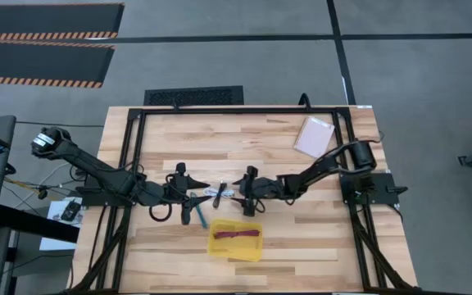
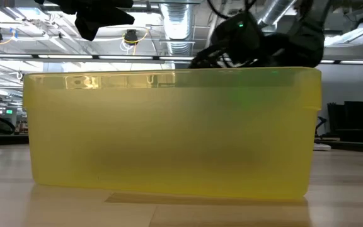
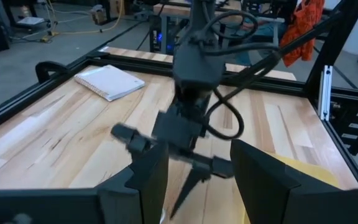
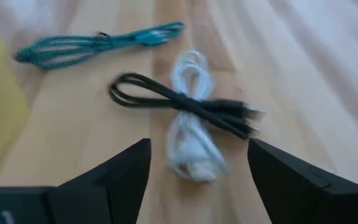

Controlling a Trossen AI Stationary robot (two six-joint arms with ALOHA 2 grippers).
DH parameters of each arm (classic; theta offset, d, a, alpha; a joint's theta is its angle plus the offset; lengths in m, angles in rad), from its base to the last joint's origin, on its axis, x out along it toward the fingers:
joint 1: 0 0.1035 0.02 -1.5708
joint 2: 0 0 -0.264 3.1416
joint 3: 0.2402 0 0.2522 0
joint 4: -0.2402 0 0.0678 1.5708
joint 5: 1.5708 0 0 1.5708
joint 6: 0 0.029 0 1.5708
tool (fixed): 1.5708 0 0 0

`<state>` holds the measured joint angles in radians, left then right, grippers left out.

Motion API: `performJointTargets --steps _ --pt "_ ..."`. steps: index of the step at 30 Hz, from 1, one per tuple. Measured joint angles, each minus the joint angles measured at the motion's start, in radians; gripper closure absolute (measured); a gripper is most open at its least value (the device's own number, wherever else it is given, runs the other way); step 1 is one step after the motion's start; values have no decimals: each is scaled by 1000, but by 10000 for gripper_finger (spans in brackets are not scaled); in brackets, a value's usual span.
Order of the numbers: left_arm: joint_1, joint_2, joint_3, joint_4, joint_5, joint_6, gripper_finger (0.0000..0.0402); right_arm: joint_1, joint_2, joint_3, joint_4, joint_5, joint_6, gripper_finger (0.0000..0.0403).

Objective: Pick and place USB-C Cables
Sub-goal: Put the white charger cable into the yellow bin

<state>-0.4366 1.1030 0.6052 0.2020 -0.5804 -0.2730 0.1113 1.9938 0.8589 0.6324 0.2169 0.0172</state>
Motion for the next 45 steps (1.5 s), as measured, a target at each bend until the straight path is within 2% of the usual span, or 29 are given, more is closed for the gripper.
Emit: performJointTargets --steps 4,7,18,25,31,41,45 --pt "0 0 0 -2 0 -3 239 -35 16 19 -31 -103 32 108" --pt "0 0 0 -3 -2 -3 239 -68 16 19 -59 -141 69 108" --pt "0 0 0 -3 -12 -2 239 -85 23 19 -48 -166 87 109" --pt "0 0 0 -3 -37 -2 239 -87 23 19 -45 -166 87 134" --pt "0 0 0 -2 -37 -3 239 -87 23 19 -42 -166 83 179" --pt "0 0 0 -2 -37 -13 239 -88 23 19 -42 -165 80 314" --pt "0 0 0 -2 -37 -27 239 -88 23 19 -42 -163 80 349"
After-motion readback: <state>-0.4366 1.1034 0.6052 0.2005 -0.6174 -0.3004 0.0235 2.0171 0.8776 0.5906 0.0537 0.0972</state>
